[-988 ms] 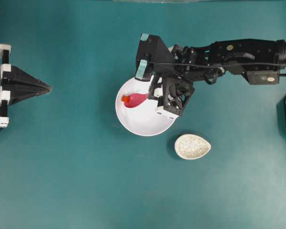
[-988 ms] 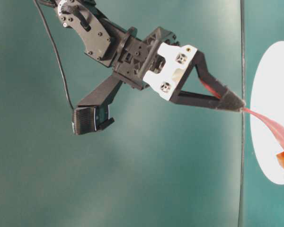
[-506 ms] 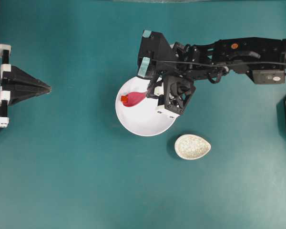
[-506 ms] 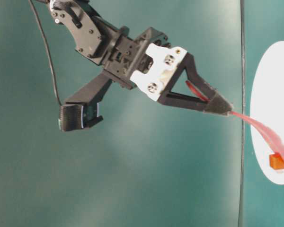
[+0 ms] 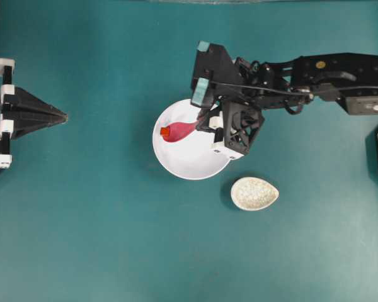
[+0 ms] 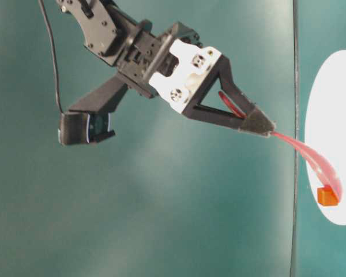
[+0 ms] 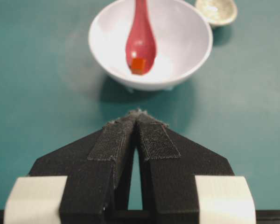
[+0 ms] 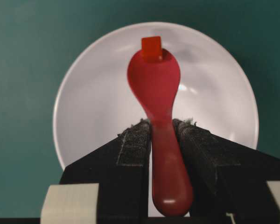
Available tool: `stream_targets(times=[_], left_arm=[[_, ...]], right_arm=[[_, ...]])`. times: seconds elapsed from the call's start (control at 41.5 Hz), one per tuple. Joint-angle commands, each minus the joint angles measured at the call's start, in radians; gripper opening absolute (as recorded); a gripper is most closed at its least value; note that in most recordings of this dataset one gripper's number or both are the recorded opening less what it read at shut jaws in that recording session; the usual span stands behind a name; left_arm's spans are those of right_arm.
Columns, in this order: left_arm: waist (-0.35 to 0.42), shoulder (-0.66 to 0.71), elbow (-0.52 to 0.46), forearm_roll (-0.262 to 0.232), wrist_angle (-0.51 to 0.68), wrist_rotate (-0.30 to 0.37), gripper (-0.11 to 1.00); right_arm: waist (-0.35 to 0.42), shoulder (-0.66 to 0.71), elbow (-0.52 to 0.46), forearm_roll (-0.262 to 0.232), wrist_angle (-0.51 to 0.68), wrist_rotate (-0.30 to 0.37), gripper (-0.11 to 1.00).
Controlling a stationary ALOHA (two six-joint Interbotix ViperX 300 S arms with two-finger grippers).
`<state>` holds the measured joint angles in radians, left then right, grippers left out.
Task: Grip the spoon and scoop the red block from the bowl with right arm.
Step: 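Drag the spoon under the red cube to scoop it, then raise the spoon with the cube up out of the bowl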
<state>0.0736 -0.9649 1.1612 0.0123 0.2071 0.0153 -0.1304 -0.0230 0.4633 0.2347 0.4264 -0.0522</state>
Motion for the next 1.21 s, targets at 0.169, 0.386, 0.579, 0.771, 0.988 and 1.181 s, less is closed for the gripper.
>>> stream_targets(times=[0.169,0.386,0.579,0.771,0.988,1.181], left_arm=[[0.003,0.005,-0.018,0.003,-0.009,0.002,0.0],[0.003,0.005,-0.017,0.003,-0.008,0.002,0.0],[0.003,0.005,-0.017,0.003,-0.008,0.002,0.0],[0.003,0.005,-0.017,0.003,-0.006,0.002,0.0],[0.003,0.005,-0.018,0.003,-0.005,-0.002,0.0],[0.003,0.005,-0.018,0.002,-0.005,-0.003,0.0]], right_arm=[[0.015,-0.077,0.052,0.012,-0.098,0.002,0.25],[0.02,-0.11,0.1,0.014,-0.175,0.005,0.25],[0.029,-0.13,0.127,0.014,-0.247,0.005,0.25],[0.046,-0.156,0.178,0.014,-0.365,0.005,0.25],[0.075,-0.198,0.256,0.014,-0.518,0.005,0.25],[0.084,-0.235,0.296,0.025,-0.629,0.008,0.25]])
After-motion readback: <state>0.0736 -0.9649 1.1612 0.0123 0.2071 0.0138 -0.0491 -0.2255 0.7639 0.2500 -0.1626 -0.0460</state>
